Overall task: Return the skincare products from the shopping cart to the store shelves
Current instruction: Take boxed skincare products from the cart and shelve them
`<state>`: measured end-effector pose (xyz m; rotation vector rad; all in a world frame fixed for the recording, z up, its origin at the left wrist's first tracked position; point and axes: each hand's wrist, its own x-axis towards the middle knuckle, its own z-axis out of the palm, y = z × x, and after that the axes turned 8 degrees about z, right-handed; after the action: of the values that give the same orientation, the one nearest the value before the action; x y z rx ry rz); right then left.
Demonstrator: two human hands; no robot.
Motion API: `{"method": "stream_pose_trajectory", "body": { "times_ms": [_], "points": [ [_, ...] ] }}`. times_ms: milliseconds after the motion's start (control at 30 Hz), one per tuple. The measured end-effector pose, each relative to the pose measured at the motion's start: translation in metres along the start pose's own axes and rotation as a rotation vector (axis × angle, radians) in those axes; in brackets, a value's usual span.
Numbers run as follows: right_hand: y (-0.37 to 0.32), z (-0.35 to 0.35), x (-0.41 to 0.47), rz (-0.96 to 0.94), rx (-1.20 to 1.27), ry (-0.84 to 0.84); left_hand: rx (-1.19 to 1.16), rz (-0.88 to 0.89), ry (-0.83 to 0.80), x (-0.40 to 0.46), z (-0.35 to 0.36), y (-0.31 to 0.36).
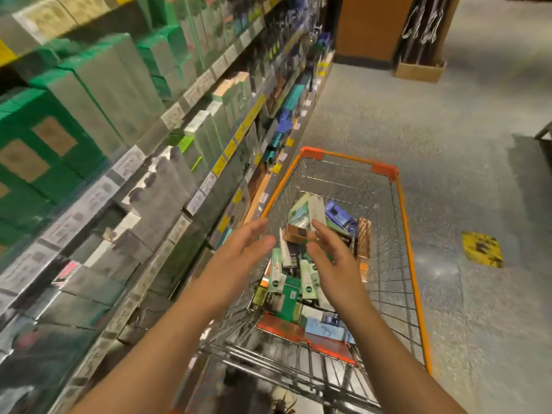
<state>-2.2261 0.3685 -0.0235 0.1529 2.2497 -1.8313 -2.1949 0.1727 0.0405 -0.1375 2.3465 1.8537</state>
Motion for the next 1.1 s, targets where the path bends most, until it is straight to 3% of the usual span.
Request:
{"method": "stream_pose_trajectory", "body": {
  "times_ms": [367,633,833,933,1100],
  "points": [
    [0.081,-0.016,0.069,0.177,0.084,0.175,-0.011,-0.149,-0.035,0.089,0.054,-0.039],
    [0.16,-0.012,0.158,0.308,-0.077,0.26,-0.16,-0.252,-0.047,0.156,0.1,-0.093],
    [0.221,-0.008,0.237,0.367,-0.159,0.294,-0.125,-0.281,0.034,0.204,0.126,-0.151],
    [0.248,-0.001,0.268,0.398,-0.173,0.285,-0.144,-0.377,0.098,0.216,0.131,-0.176],
    [0.285,0.016,0.307,0.343,-0.225,0.311,-0.175,-0.436,0.137,0.224,0.131,-0.199]
  ]
}}
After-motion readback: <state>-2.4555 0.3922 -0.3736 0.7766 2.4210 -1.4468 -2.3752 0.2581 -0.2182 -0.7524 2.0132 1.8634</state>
